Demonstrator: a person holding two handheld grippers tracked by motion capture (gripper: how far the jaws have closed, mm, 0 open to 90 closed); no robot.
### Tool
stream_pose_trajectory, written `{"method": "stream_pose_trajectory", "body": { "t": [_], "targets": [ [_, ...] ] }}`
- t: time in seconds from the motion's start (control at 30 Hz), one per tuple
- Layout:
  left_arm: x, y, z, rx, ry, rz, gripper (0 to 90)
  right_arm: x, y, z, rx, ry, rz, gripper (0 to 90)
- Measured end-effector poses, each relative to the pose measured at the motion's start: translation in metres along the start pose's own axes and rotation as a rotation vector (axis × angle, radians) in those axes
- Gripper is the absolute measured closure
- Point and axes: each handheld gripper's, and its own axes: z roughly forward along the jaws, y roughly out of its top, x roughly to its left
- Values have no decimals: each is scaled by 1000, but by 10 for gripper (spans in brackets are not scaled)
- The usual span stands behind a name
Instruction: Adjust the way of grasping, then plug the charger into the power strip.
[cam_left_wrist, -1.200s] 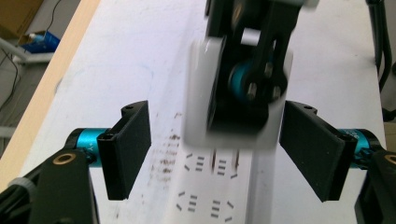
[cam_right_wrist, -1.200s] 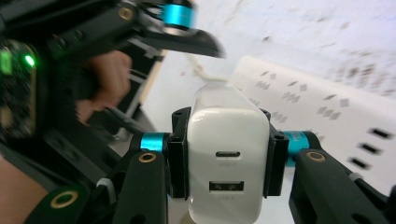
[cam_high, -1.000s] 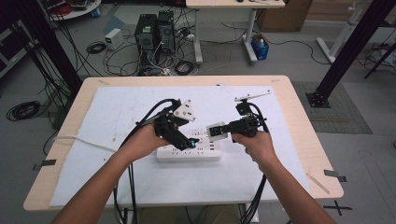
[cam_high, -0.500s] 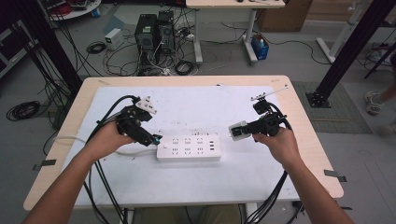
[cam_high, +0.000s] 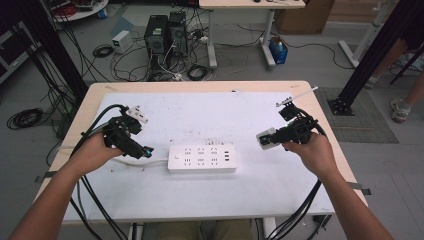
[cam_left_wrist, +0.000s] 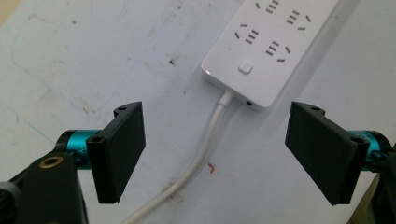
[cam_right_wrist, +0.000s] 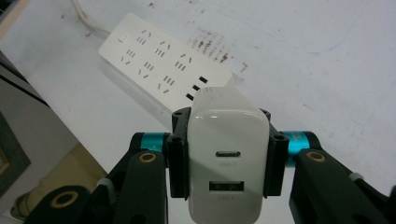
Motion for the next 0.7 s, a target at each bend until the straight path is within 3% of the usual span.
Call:
{"method": "stream_pose_trajectory", "body": {
  "t": [0.23,0.43,0.53,0.7],
  "targets": [
    [4,-8,-3,15,27,-20,202,1,0,-3,13,-15,-13,620],
    [2,-9,-4,11,11,14,202,3,0,-3,4,-19,-18,620],
    [4,-8,-3,20,2,5,41,3,1,-2,8,-20,-16,620],
    [7,-9,-3,5,-2,6,41,3,2,0,13,-24,-22,620]
  ]
}}
